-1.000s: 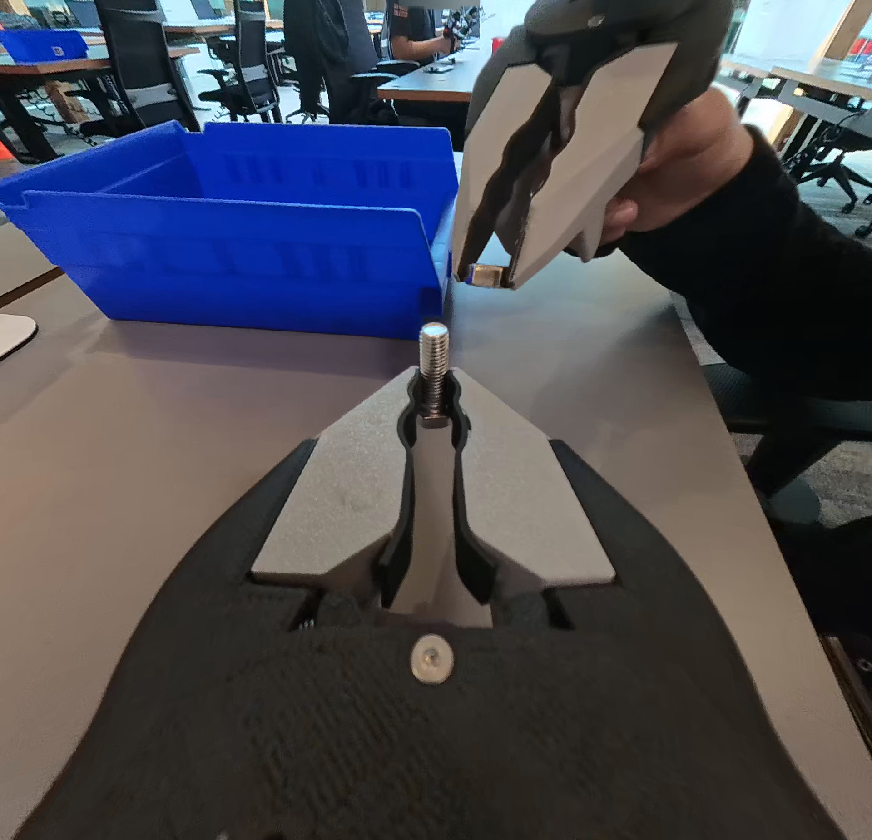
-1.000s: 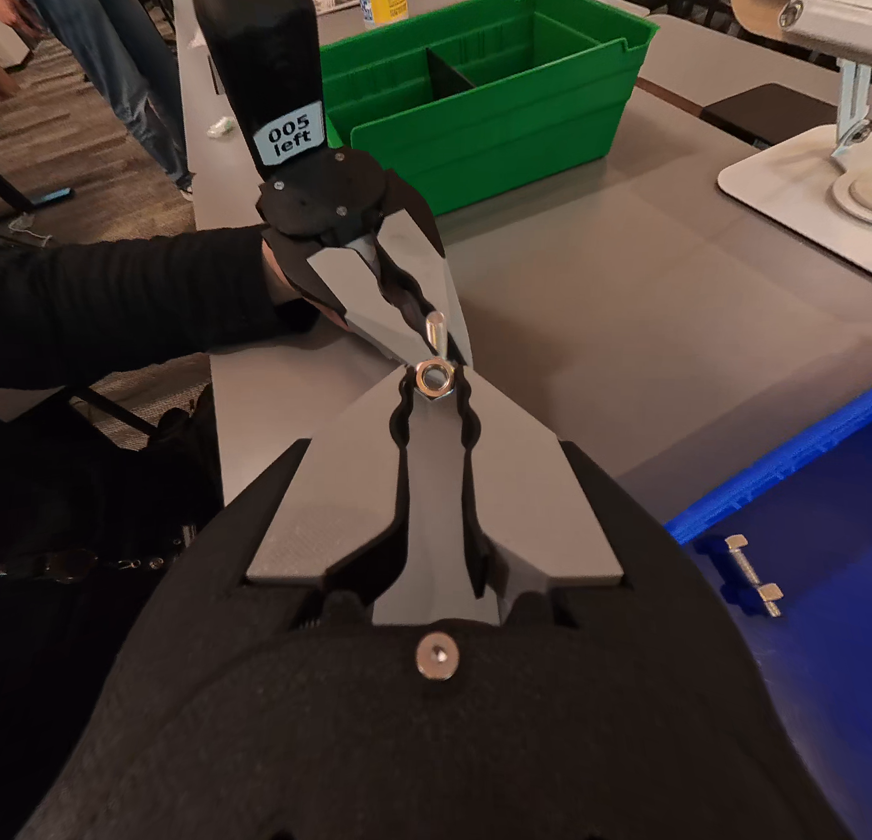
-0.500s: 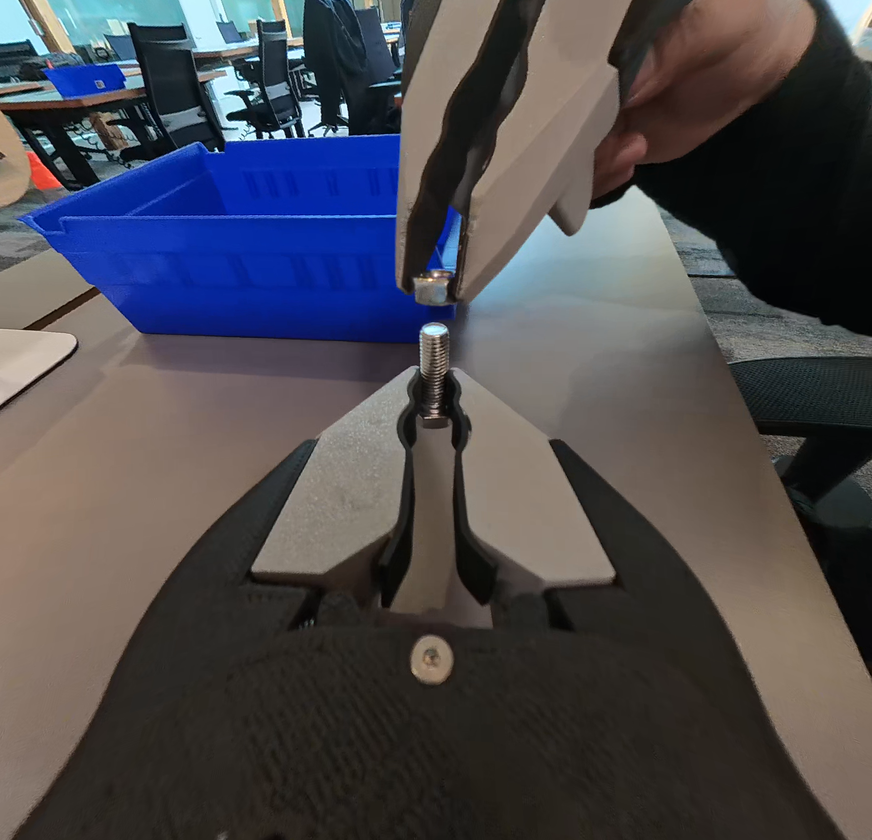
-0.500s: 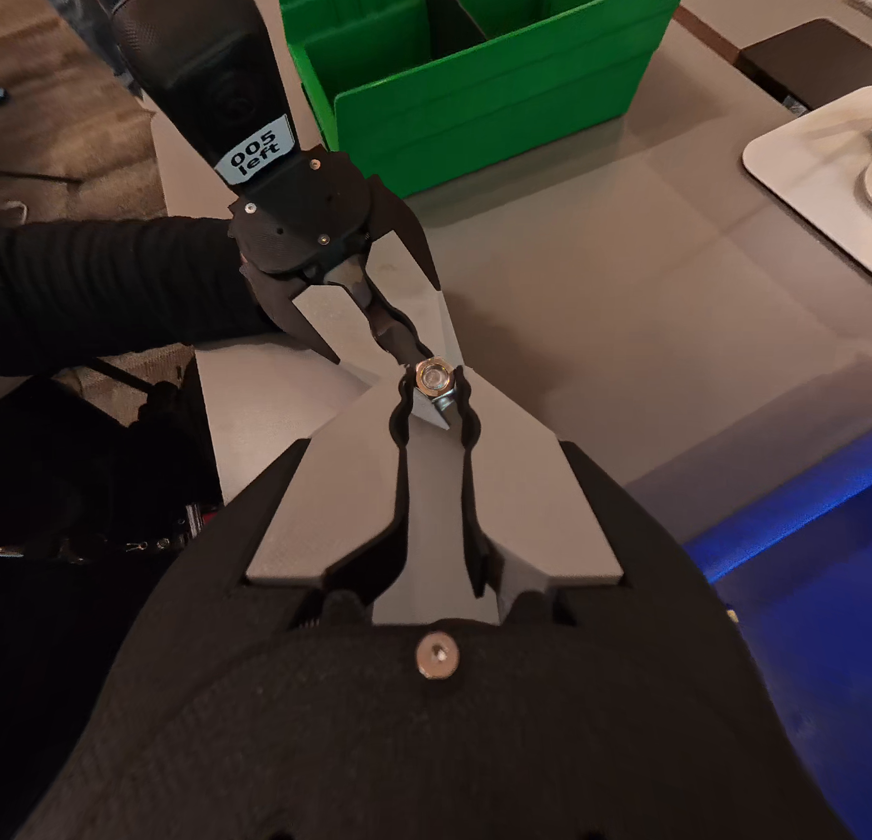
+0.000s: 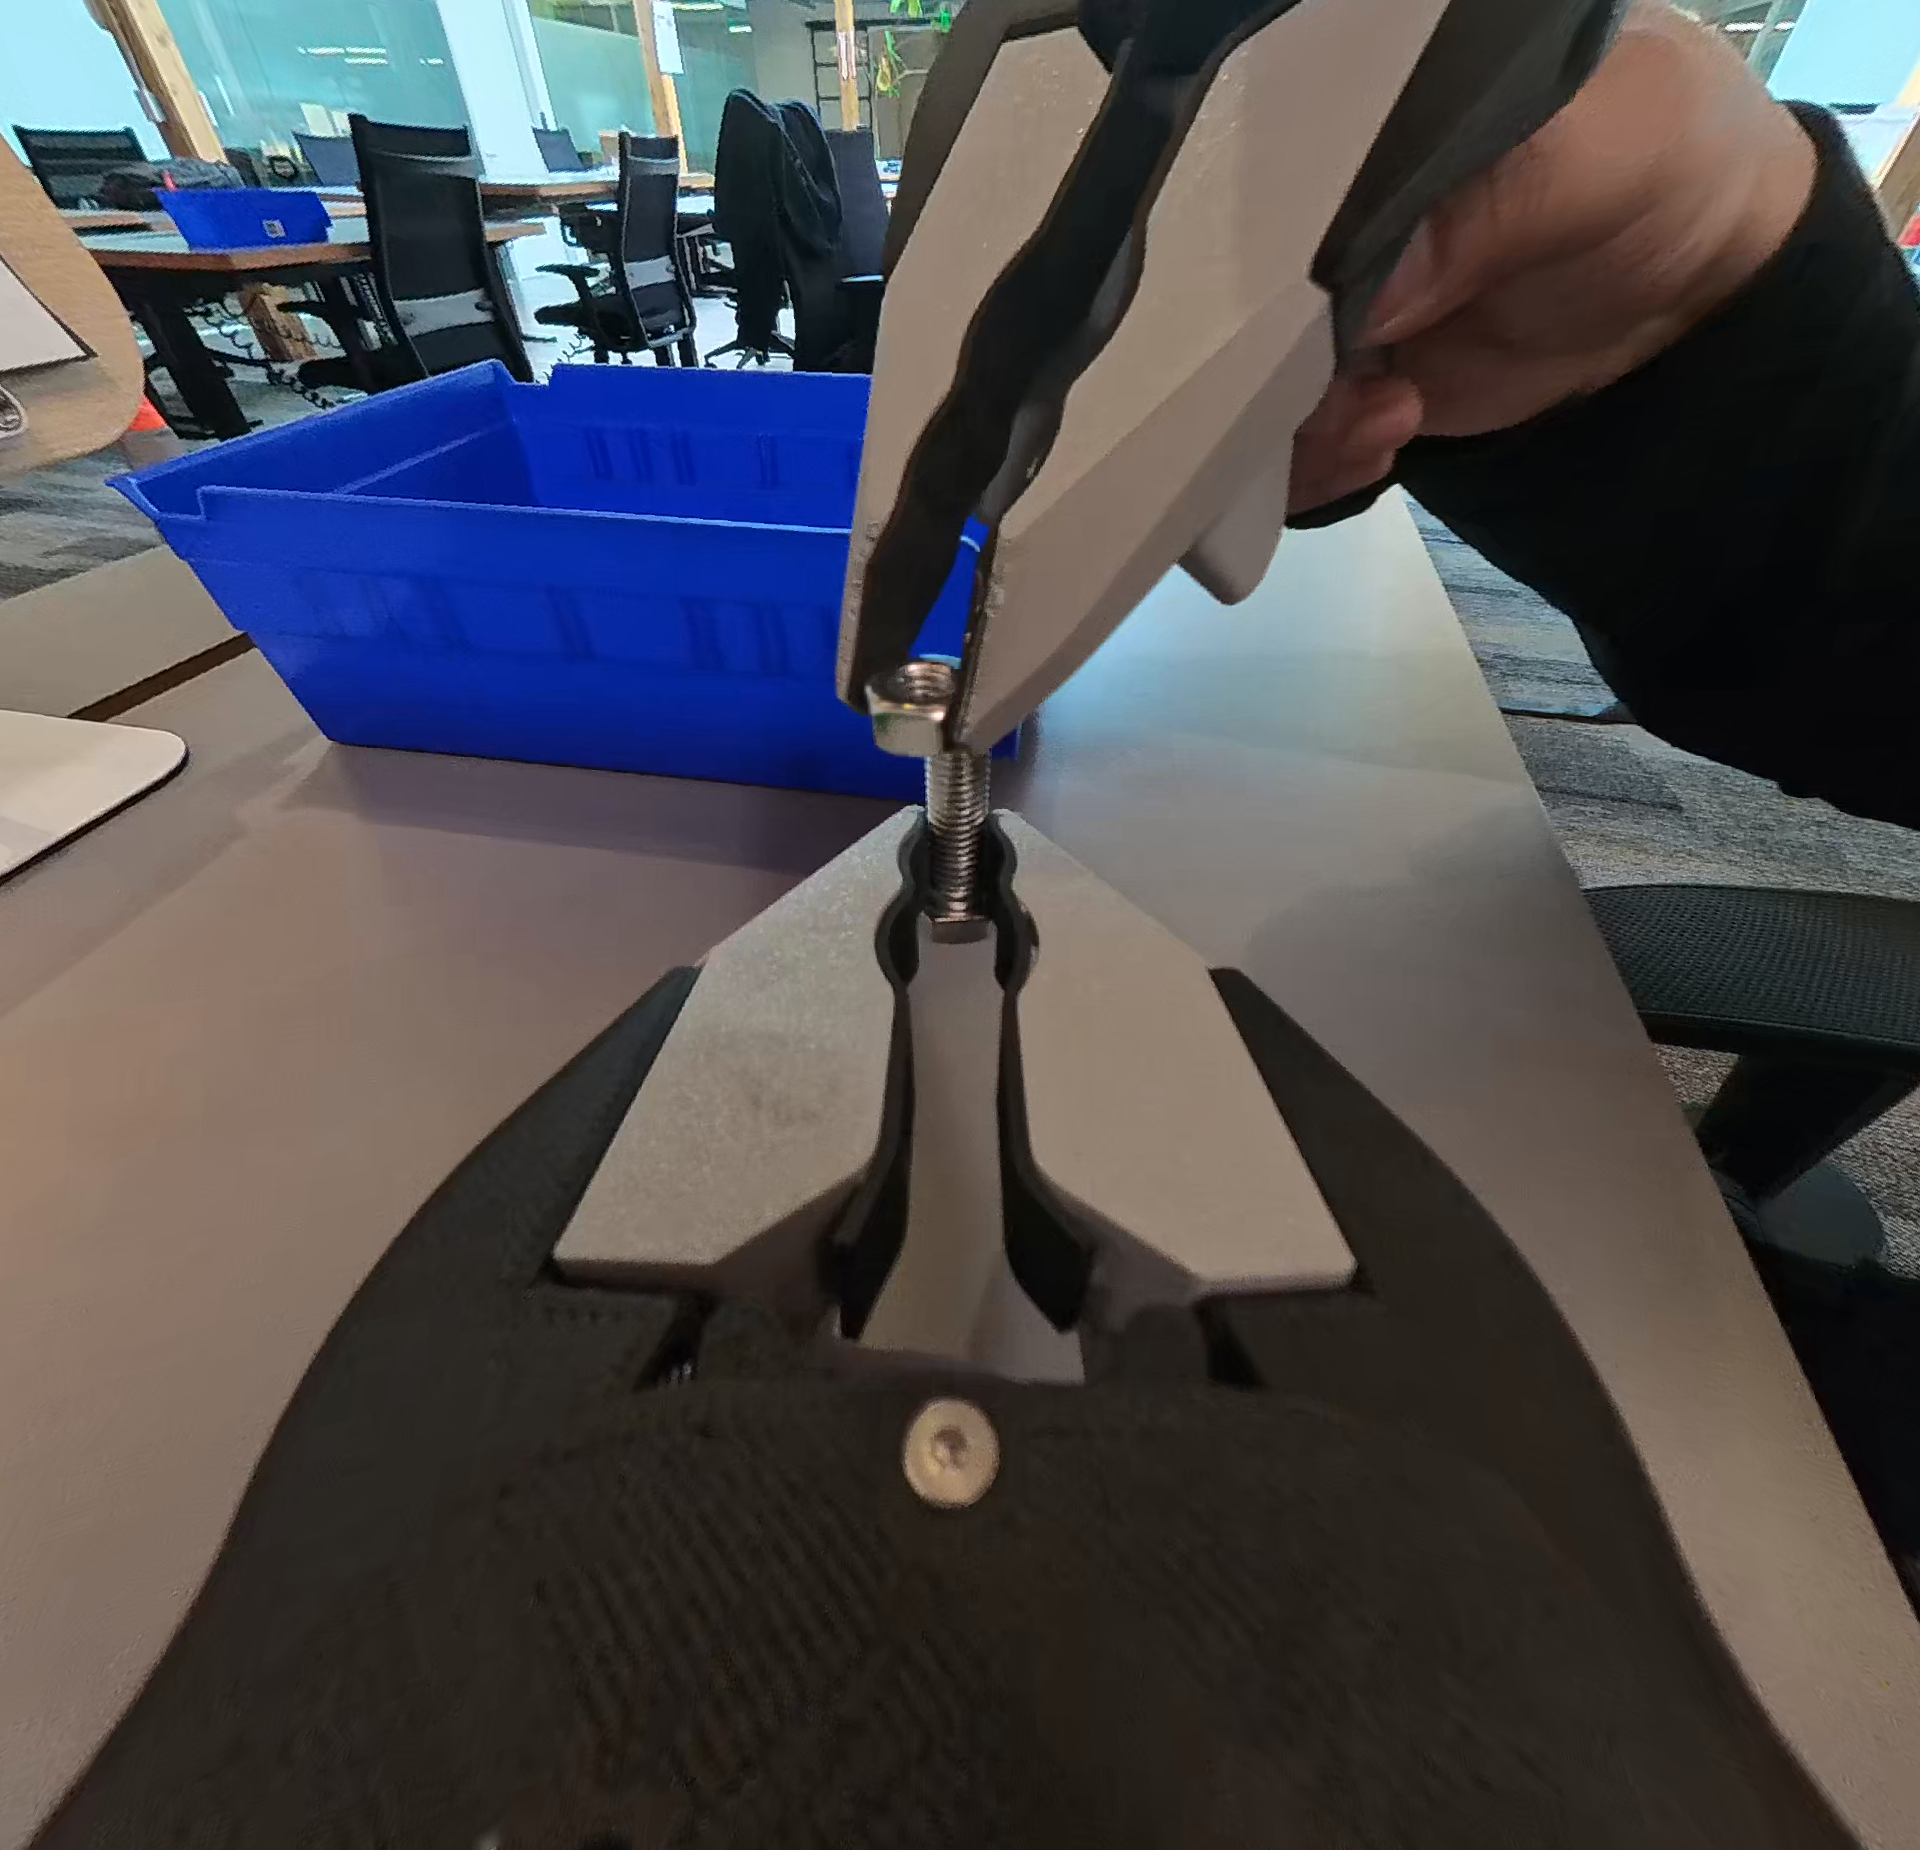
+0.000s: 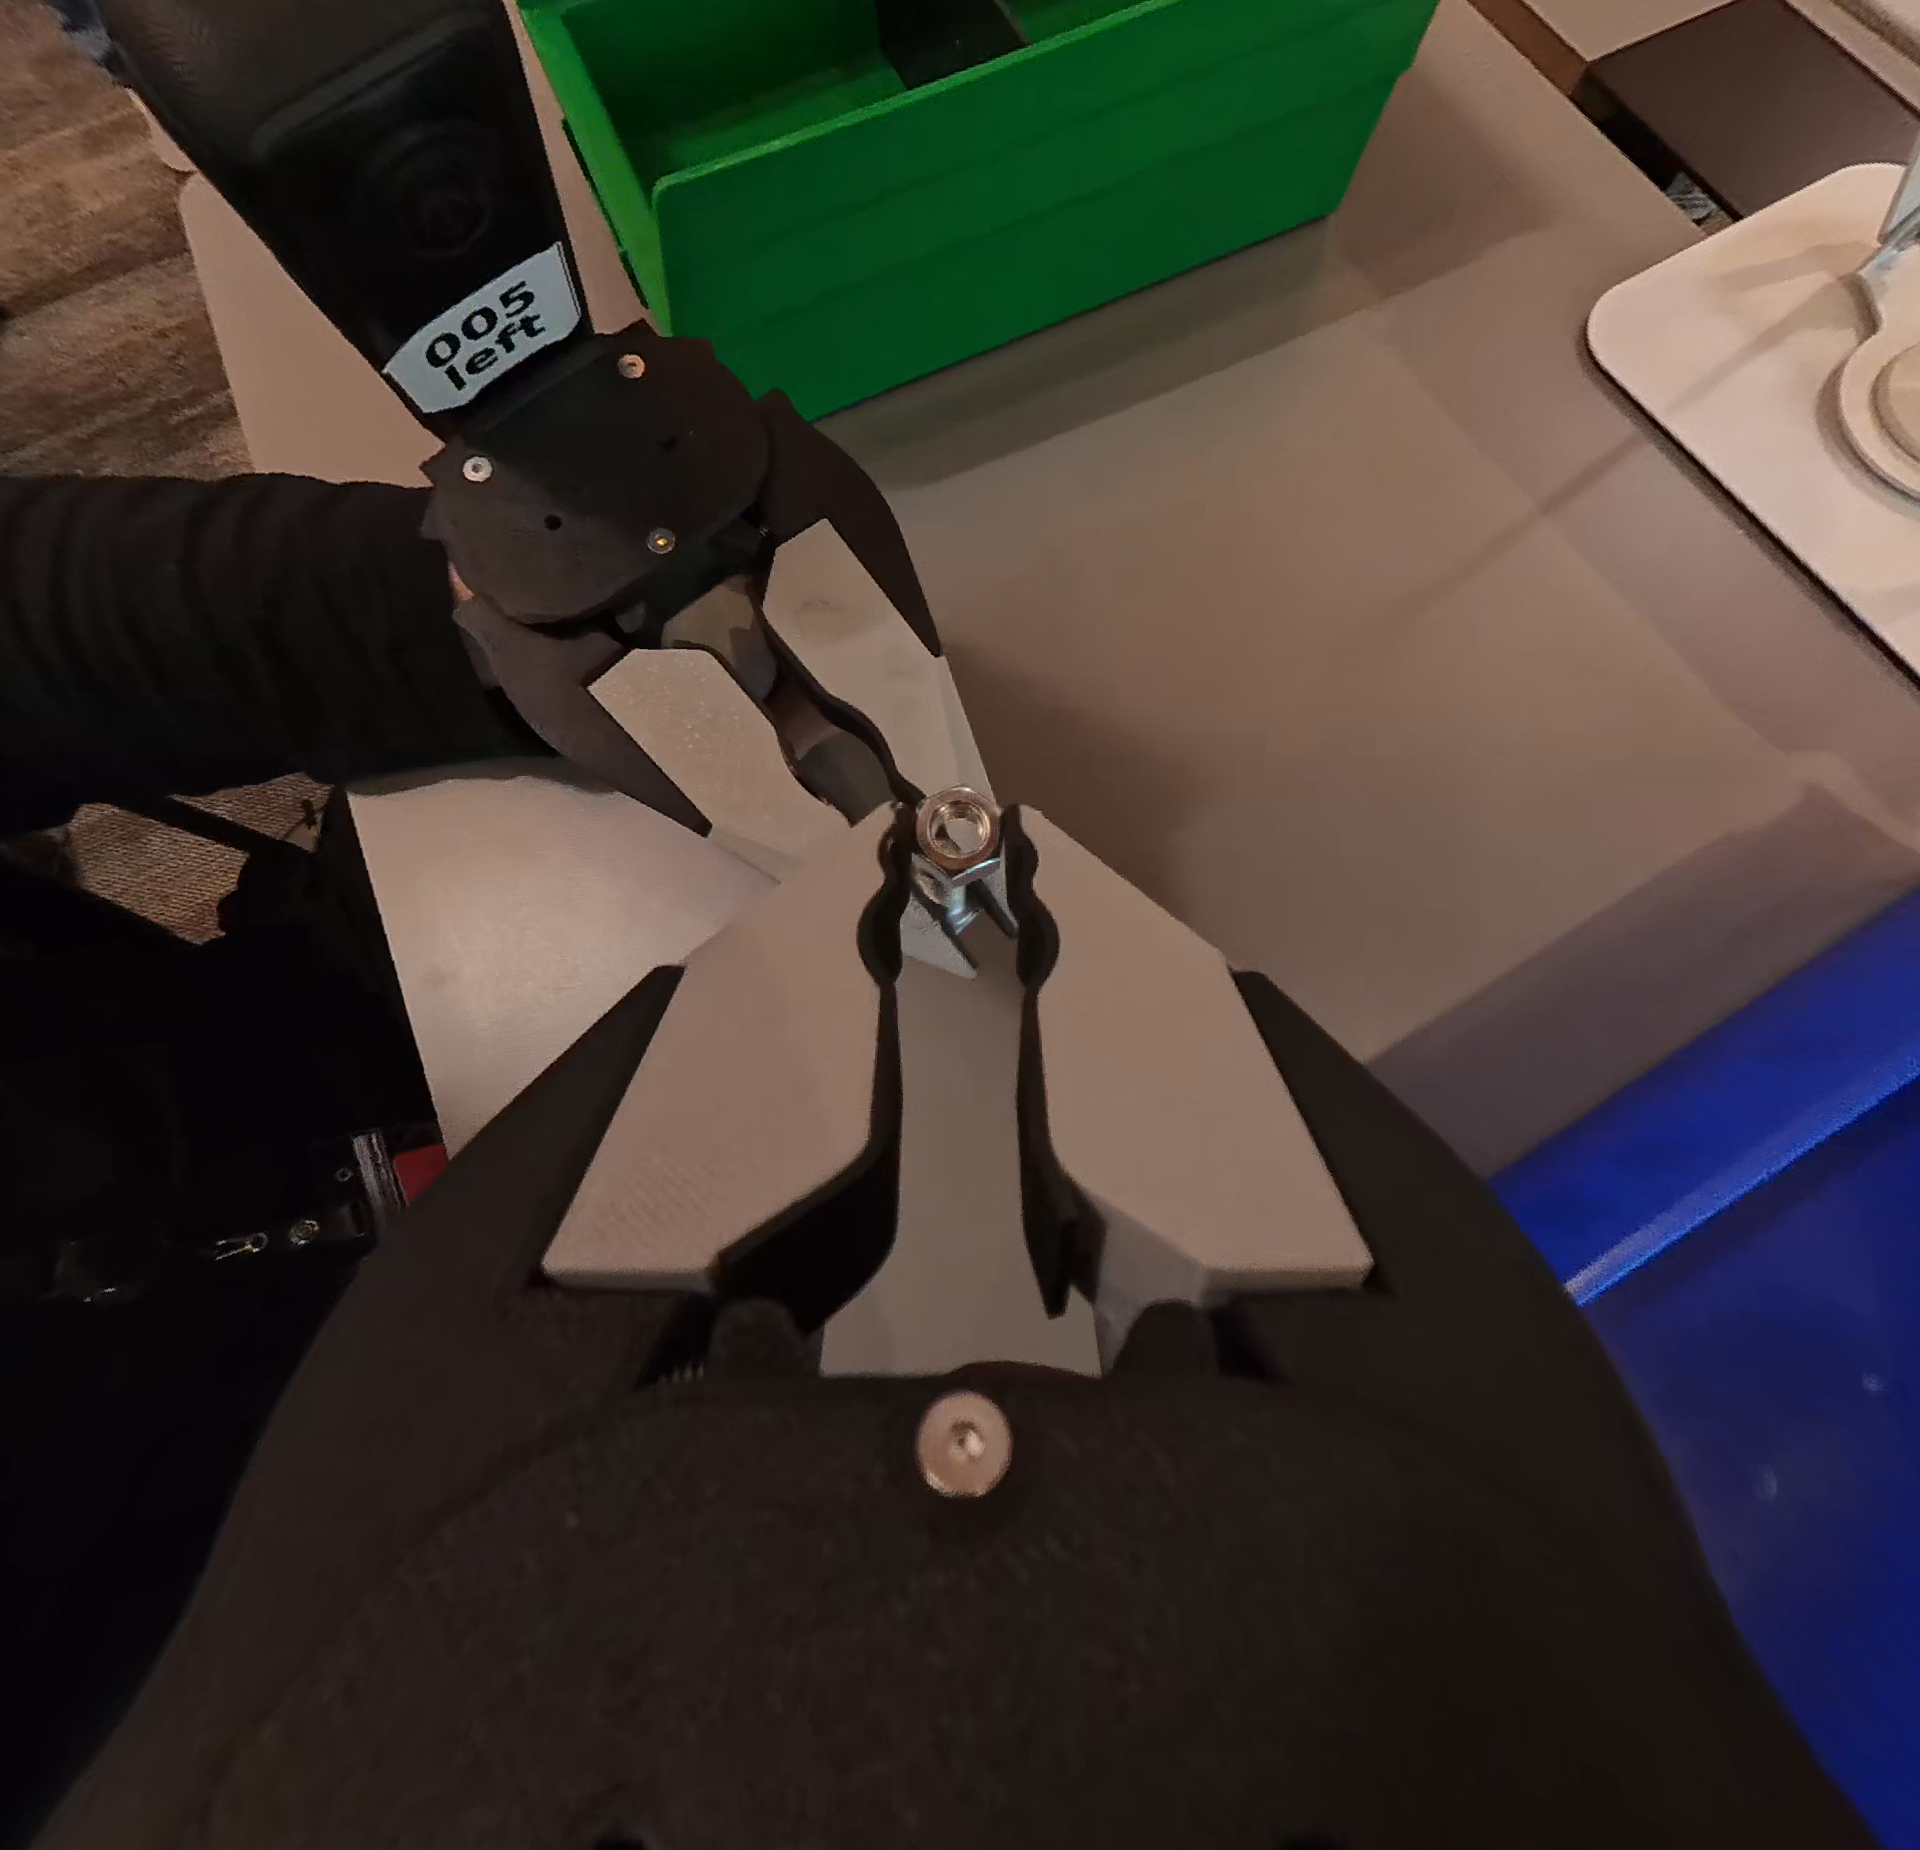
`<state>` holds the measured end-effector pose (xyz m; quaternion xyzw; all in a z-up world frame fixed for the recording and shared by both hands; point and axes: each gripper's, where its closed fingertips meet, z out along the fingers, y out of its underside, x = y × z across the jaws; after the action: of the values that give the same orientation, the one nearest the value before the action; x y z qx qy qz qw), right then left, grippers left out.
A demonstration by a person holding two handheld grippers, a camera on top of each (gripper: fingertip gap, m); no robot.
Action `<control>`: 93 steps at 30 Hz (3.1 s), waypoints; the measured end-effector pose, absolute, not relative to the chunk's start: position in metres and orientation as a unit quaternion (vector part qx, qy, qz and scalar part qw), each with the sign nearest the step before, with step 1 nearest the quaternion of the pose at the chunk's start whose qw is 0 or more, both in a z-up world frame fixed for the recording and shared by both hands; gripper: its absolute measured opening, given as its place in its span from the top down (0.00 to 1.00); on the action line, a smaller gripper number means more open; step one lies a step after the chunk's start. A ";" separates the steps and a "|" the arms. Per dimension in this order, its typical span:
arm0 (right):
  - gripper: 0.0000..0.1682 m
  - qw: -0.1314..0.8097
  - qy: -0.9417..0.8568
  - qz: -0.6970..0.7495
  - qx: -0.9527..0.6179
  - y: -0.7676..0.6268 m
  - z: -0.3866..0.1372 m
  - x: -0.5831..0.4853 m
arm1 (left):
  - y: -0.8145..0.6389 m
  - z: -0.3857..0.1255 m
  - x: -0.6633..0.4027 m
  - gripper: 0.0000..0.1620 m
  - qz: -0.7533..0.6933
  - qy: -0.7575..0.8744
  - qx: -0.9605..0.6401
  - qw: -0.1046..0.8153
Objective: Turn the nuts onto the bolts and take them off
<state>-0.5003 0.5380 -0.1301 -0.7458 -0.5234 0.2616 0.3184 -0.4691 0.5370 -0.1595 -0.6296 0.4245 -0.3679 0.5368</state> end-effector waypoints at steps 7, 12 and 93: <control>0.91 0.311 -0.525 0.261 -0.748 0.537 -0.131 -0.500 | 0.540 -0.159 -0.471 0.96 -0.366 0.417 -0.632 0.541; 0.91 0.316 -0.514 0.280 -0.747 0.539 -0.130 -0.501 | 0.542 -0.157 -0.473 0.96 -0.367 0.411 -0.632 0.545; 0.51 0.491 -0.472 0.474 -0.559 0.518 -0.118 -0.539 | 0.541 -0.146 -0.480 0.96 -0.404 0.393 -0.610 0.557</control>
<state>-0.5389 0.5182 -0.1185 -0.5585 -0.4719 0.4736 0.4910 -0.4805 0.5415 -0.1462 -0.6099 0.3933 -0.4036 0.5572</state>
